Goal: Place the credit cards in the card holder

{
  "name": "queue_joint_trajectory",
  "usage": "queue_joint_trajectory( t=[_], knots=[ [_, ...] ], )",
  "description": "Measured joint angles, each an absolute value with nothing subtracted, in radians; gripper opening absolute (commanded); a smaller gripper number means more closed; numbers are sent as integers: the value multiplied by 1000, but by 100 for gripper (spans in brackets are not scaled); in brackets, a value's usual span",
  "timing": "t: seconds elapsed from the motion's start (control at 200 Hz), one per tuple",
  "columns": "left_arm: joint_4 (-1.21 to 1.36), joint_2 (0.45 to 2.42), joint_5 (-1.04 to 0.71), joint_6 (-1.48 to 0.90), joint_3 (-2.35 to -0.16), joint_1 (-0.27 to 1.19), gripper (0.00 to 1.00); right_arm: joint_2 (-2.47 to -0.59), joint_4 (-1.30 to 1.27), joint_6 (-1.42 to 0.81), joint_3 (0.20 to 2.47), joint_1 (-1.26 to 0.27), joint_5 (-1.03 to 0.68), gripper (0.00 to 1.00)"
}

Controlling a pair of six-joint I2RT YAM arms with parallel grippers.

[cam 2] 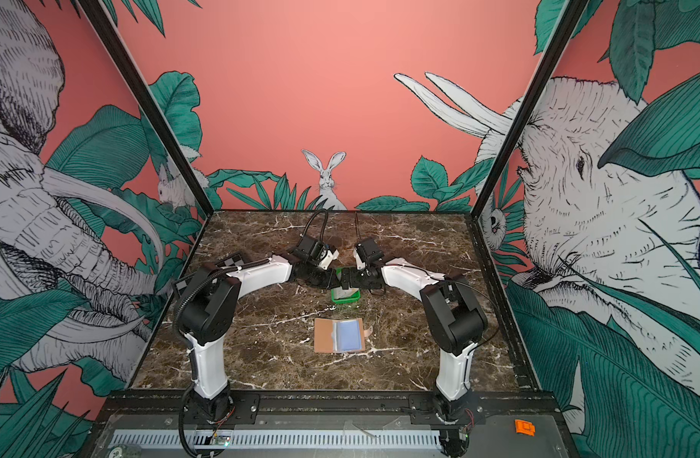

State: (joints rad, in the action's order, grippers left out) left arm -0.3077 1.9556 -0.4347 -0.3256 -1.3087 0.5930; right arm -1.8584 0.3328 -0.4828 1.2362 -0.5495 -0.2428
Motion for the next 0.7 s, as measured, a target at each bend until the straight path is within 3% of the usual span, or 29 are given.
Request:
queue_joint_trajectory(
  t=[0.7],
  knots=[
    [-333,1968,-410,-329,-1332,592,11,-1895,329,-498,1236,-551,-223,89]
  ],
)
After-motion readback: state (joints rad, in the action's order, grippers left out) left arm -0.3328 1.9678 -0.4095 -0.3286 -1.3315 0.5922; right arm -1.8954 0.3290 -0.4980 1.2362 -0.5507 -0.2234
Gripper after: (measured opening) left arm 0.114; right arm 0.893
